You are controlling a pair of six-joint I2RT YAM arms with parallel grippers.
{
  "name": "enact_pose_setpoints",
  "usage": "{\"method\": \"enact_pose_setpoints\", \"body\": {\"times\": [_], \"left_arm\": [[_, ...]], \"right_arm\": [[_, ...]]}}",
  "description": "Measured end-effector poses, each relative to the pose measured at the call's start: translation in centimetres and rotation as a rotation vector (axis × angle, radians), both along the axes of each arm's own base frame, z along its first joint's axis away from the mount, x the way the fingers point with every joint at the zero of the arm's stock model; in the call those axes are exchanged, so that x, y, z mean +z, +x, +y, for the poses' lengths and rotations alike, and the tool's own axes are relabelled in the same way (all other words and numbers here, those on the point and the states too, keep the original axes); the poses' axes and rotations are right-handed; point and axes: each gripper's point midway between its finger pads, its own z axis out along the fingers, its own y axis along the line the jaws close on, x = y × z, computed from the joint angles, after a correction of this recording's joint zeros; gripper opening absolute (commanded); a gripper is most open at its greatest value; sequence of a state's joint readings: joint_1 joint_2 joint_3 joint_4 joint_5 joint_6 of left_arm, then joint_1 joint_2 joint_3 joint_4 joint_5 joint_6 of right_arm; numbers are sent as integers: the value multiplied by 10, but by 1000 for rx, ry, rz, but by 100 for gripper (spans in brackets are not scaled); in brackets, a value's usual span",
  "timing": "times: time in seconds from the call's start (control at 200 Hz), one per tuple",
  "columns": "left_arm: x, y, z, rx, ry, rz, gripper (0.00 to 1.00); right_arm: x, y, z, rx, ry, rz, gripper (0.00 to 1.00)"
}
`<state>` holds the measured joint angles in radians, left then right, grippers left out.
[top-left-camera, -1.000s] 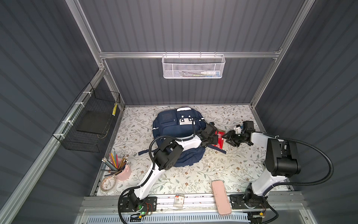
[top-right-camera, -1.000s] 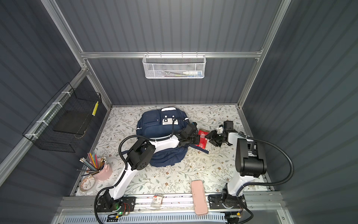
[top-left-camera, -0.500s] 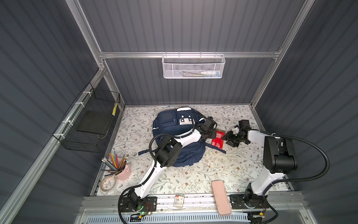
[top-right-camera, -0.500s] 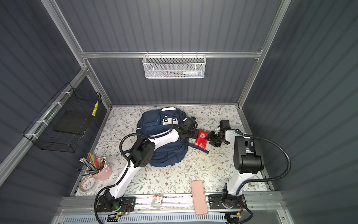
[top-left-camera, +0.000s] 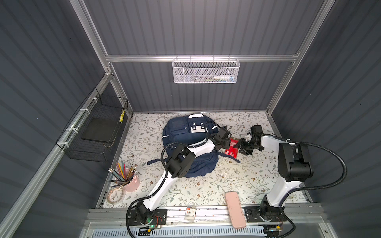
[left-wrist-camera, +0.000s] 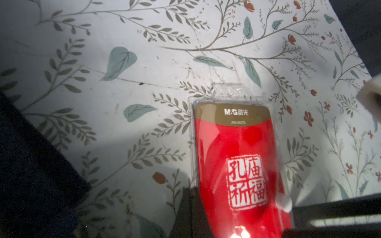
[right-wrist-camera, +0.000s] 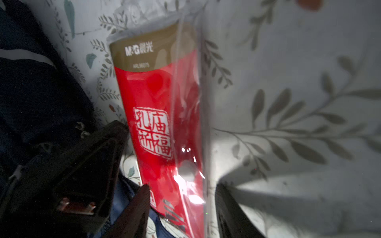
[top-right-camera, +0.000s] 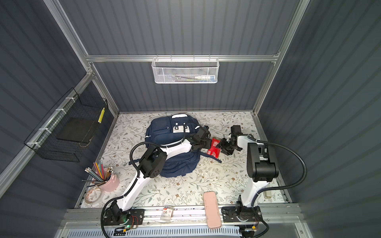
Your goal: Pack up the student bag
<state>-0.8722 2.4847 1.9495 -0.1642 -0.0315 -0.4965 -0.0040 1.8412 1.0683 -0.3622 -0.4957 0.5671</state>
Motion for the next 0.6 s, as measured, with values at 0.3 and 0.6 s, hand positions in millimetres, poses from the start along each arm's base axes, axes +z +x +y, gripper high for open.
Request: {"method": "enact_pose_setpoints", "body": {"times": [0.3, 0.6], "left_arm": [[0, -4, -2, 18, -74, 2, 0], [1, -14, -5, -5, -104, 29, 0]], "right_arm": [[3, 21, 21, -3, 104, -75, 51], [3, 19, 24, -35, 141, -122, 31]]}}
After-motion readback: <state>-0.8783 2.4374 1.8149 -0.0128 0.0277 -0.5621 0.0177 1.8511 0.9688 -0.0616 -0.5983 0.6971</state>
